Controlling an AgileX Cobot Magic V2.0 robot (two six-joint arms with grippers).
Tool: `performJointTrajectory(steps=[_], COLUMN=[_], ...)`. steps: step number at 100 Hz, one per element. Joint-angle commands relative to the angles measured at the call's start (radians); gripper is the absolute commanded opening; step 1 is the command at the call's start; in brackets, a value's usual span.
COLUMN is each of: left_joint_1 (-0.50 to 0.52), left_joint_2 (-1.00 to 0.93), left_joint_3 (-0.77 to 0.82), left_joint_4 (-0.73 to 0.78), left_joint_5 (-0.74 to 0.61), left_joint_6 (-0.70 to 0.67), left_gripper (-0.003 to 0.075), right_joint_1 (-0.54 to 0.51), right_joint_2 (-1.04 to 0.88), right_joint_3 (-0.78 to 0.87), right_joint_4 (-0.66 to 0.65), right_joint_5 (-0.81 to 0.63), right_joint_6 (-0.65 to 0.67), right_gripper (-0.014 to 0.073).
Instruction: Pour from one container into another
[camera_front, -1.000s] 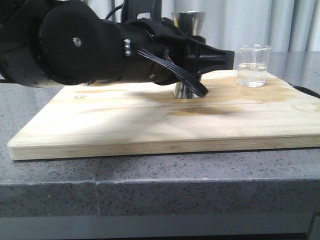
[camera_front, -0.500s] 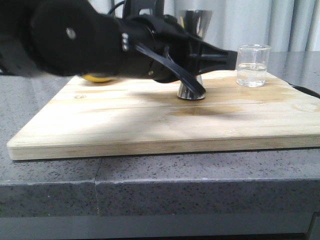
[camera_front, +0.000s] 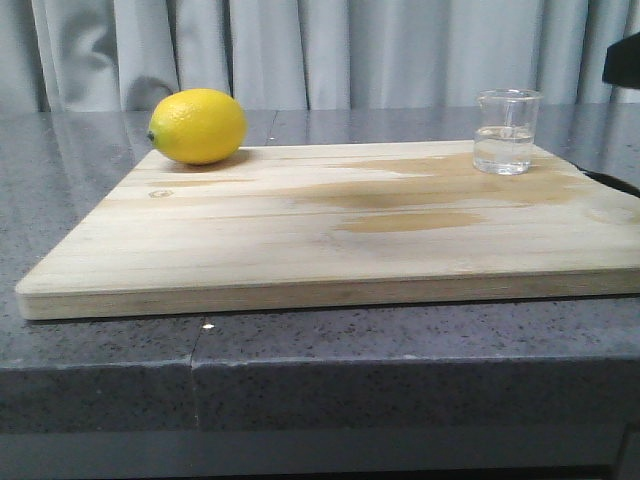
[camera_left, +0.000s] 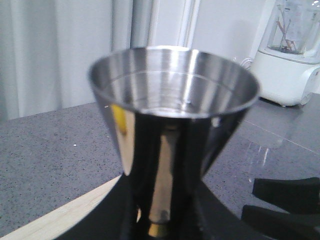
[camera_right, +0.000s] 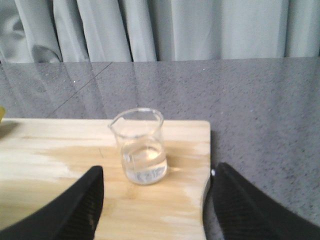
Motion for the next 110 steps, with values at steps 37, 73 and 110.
performJointTrajectory(steps=[37,73,110], left_joint_1=[0.0,0.0,0.0], left_joint_2=[-0.047,-0.047,-0.047], left_joint_3=[-0.028,-0.028,-0.028], left_joint_4=[-0.001,-0.001,-0.001], left_joint_5=[-0.003,-0.003,-0.003], left_joint_6=[-0.009,-0.009,-0.009], left_gripper=[-0.002,-0.002,-0.0019], right_joint_1=[0.002,0.002,0.002], right_joint_2=[0.345,0.453,0.468], right_joint_3=[-0.001,-0.079,-0.183], right_joint_4=[-0.125,-0.123,-0.123], right_joint_5=[-0.565,-0.61,-0.481], right_joint_6=[-0.009,-0.009,-0.009], right_gripper=[0.0534,0.0534,0.0534])
